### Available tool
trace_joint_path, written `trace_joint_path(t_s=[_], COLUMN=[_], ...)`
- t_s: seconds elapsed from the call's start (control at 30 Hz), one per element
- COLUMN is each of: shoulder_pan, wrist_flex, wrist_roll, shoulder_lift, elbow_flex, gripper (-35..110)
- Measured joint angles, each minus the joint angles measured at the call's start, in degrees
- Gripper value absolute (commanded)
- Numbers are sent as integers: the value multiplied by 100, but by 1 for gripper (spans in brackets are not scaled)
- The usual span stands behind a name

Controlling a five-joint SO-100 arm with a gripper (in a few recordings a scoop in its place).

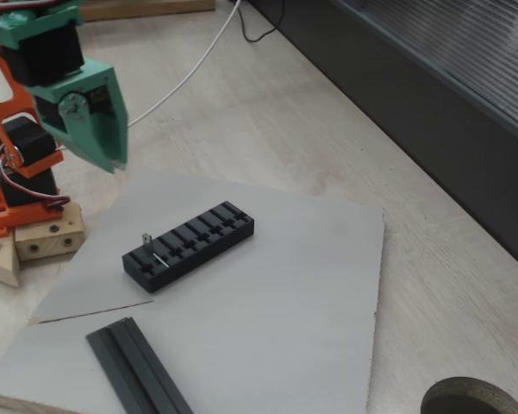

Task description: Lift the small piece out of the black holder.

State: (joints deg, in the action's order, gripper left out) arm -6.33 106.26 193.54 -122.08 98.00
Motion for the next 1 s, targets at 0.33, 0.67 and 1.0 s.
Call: trace_joint_path(t_s=[0.33,0.67,1.0], shoulder_pan=[88,123,668], wrist_flex=[-483,-1512,-1679], wrist_roll=[1274,1283,1283], shoulder_lift=[0,0,-448], elbow_flex=[1371,1749,2399], gripper=[5,5,5])
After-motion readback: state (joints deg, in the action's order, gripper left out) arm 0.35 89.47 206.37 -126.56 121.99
